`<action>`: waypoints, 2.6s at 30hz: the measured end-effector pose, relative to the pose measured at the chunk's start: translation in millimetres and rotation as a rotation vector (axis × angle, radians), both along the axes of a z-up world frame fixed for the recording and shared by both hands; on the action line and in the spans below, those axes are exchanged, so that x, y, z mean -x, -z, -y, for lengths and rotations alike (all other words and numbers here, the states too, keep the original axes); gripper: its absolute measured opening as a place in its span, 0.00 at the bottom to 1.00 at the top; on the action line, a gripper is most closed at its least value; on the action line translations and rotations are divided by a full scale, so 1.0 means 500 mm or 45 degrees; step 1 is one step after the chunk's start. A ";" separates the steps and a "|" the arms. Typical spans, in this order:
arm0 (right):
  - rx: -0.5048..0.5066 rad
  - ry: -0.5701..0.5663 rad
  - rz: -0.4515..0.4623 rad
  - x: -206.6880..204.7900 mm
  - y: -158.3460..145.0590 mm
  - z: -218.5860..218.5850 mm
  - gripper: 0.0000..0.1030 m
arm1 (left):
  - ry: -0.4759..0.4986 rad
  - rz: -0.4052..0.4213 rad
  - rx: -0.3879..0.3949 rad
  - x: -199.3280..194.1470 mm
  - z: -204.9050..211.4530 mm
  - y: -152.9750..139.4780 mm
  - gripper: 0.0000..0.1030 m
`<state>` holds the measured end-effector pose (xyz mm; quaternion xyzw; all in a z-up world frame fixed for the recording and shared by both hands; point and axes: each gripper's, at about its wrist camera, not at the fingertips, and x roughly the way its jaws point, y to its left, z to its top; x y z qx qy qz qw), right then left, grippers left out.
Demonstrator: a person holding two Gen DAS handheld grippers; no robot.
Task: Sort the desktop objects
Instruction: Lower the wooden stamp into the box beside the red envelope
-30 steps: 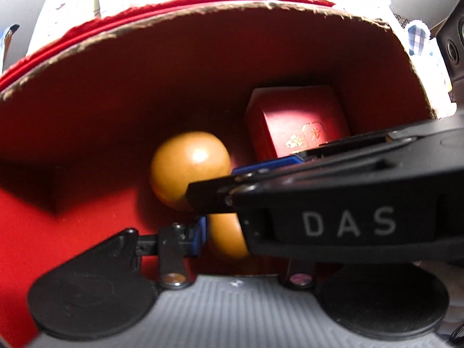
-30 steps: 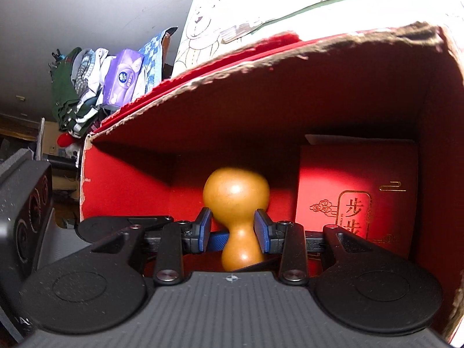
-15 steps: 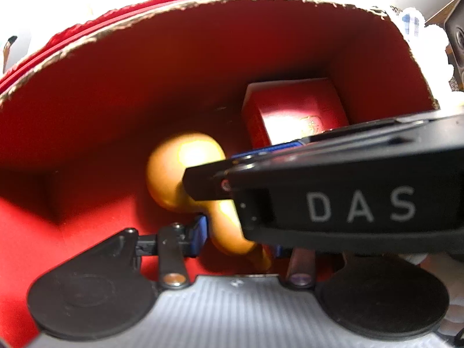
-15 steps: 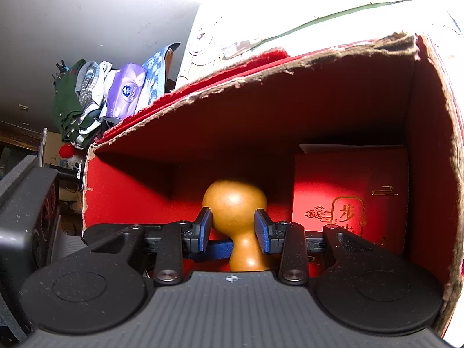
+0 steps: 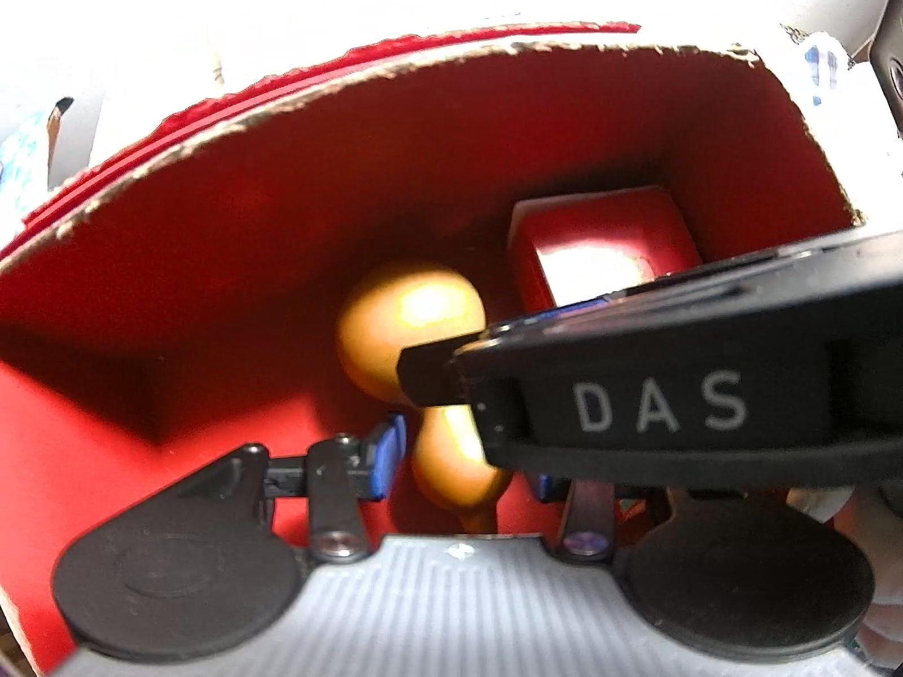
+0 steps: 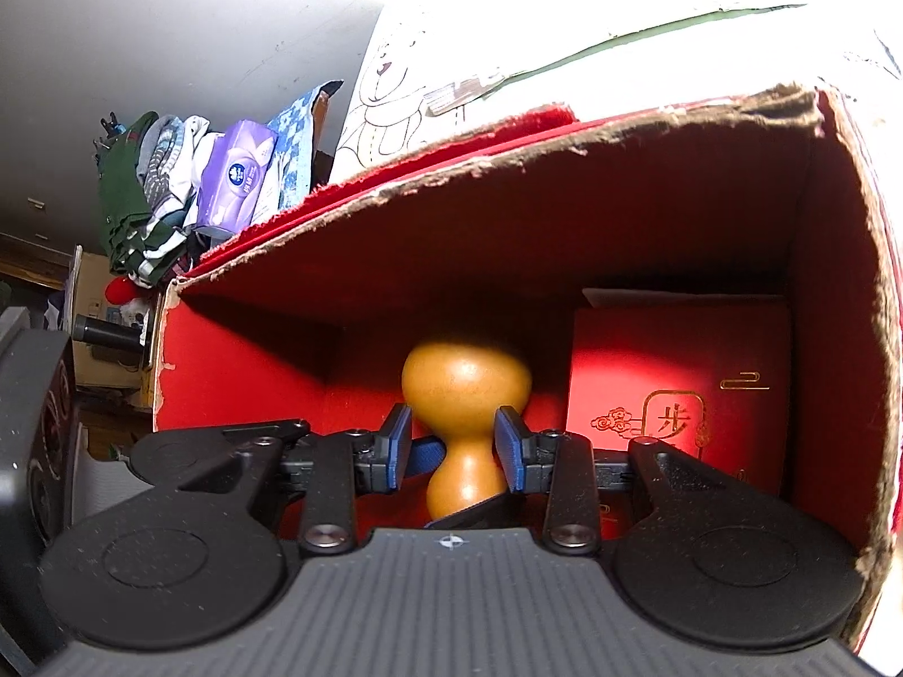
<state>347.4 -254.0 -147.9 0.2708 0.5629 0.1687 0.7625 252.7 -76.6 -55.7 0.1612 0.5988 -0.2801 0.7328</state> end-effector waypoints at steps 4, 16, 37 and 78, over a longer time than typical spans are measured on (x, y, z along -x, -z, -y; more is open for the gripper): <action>0.010 0.006 -0.008 0.001 -0.001 -0.001 0.36 | 0.052 0.007 0.010 0.005 0.008 -0.005 0.43; 0.031 0.005 -0.018 0.000 -0.003 -0.006 0.36 | 0.061 -0.009 0.018 -0.007 0.014 -0.012 0.44; 0.200 0.015 0.140 0.045 -0.031 -0.021 0.34 | 0.042 0.123 0.018 -0.017 0.023 -0.048 0.54; 0.199 0.079 0.238 0.050 -0.034 -0.019 0.34 | -0.018 0.158 -0.028 -0.109 0.051 -0.073 0.55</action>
